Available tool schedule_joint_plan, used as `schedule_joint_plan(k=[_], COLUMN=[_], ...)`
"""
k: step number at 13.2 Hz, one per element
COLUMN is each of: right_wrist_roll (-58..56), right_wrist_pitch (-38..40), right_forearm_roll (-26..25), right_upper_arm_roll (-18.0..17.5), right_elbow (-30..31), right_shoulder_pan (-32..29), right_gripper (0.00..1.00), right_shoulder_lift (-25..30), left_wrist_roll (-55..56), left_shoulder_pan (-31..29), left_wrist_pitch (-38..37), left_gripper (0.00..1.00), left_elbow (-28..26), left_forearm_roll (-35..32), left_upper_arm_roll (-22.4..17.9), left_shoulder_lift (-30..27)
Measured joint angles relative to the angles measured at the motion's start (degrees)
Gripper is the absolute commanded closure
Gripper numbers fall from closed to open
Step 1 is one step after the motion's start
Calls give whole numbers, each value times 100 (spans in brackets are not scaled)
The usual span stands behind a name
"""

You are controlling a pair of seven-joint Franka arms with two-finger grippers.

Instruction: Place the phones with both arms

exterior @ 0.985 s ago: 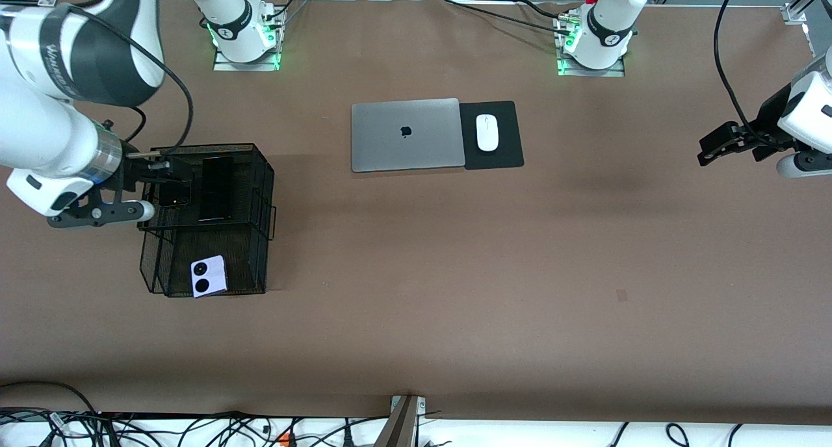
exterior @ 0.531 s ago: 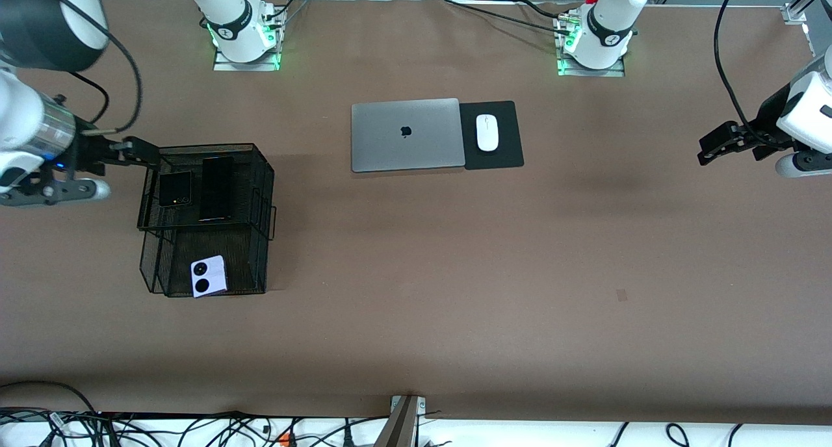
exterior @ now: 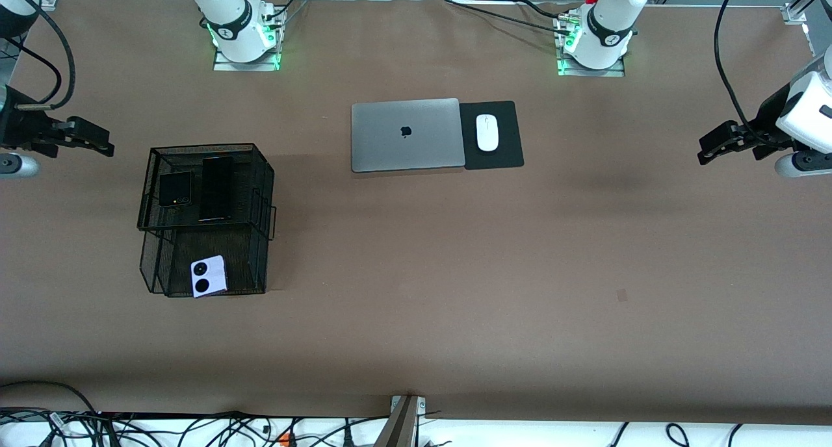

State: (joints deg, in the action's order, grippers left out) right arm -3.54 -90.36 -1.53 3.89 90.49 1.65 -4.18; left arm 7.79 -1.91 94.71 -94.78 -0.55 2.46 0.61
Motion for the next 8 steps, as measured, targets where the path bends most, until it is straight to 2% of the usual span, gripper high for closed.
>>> schedule_joint_plan(k=[3, 8], right_wrist_roll=[111, 119], right_wrist_pitch=[-19, -34], right_forearm_roll=[-44, -44], right_upper_arm_roll=[-210, -223], right_elbow=[93, 112], right_shoulder_pan=[-137, -174], right_gripper=[0, 0], right_shoulder_lift=[110, 94], left_wrist_roll=[0, 0], left_shoulder_pan=[0, -1], left_wrist_pitch=[0, -1], left_gripper=[0, 0], left_elbow=[33, 46], left_forearm_roll=[0, 0], left_upper_arm_roll=[-2, -4], left_shoulder_lift=[0, 0])
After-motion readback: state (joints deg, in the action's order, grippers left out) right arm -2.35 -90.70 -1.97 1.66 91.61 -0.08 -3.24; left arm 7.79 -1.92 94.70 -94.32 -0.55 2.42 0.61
